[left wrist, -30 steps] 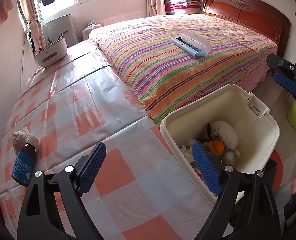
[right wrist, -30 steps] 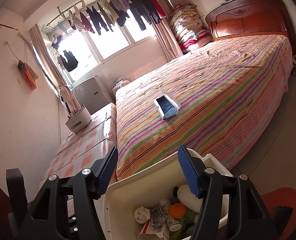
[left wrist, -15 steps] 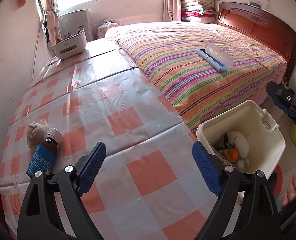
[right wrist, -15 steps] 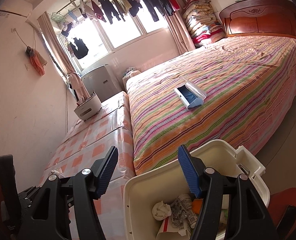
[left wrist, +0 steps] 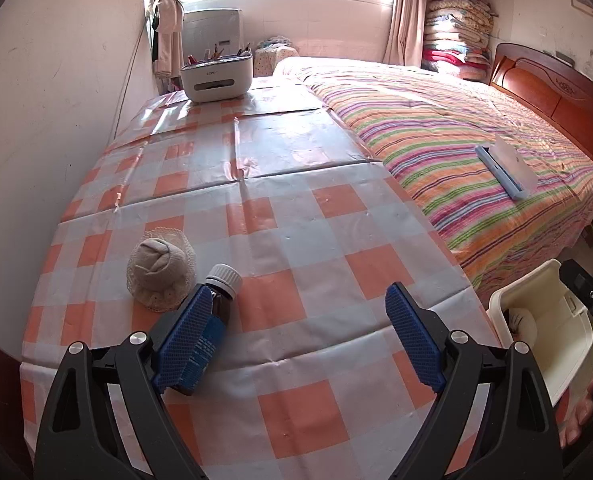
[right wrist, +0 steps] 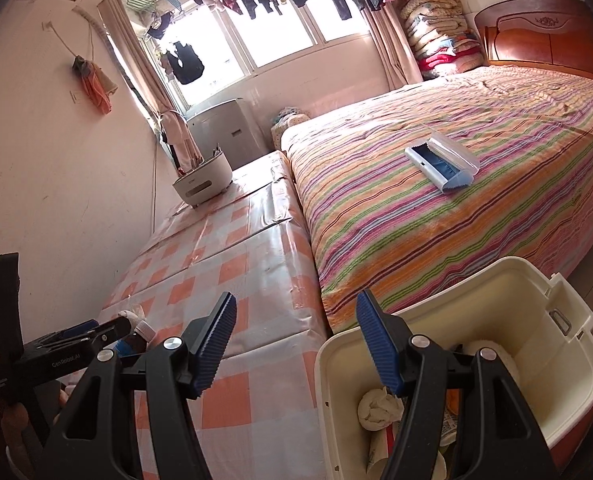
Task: Collect trash
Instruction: 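Move both open tools back toward the hat and blue bottle on the table, then grasp the beige knit hat with the left tool while the right tool grasps the blue bottle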
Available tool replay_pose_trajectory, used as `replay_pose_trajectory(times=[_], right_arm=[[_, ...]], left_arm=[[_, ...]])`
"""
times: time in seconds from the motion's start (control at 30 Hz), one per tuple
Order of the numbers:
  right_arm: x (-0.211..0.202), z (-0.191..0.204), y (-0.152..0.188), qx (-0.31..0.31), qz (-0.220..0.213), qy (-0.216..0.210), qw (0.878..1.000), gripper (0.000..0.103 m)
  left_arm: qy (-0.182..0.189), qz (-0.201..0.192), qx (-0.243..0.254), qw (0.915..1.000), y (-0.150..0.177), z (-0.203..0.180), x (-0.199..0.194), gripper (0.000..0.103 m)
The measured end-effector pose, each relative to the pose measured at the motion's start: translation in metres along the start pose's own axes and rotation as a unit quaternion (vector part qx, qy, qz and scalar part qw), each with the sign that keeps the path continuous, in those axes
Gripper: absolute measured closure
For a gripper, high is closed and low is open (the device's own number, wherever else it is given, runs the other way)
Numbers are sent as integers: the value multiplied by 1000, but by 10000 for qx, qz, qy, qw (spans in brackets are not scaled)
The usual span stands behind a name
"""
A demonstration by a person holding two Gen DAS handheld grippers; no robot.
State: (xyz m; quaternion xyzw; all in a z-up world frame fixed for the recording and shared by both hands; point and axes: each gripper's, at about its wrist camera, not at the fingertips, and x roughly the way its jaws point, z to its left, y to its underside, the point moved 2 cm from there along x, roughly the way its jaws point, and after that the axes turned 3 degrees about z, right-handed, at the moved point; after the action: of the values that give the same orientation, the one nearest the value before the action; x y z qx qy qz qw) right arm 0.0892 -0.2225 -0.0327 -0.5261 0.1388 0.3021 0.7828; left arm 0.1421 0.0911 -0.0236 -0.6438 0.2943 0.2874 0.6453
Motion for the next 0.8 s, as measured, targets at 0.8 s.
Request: replay_pose_trajectory(times=[0.8], right_arm=[[104,190,47,-854,1899,-1128,9716,30]], left_arm=[[-120,890,-1216,9885,-37,136,79,16]])
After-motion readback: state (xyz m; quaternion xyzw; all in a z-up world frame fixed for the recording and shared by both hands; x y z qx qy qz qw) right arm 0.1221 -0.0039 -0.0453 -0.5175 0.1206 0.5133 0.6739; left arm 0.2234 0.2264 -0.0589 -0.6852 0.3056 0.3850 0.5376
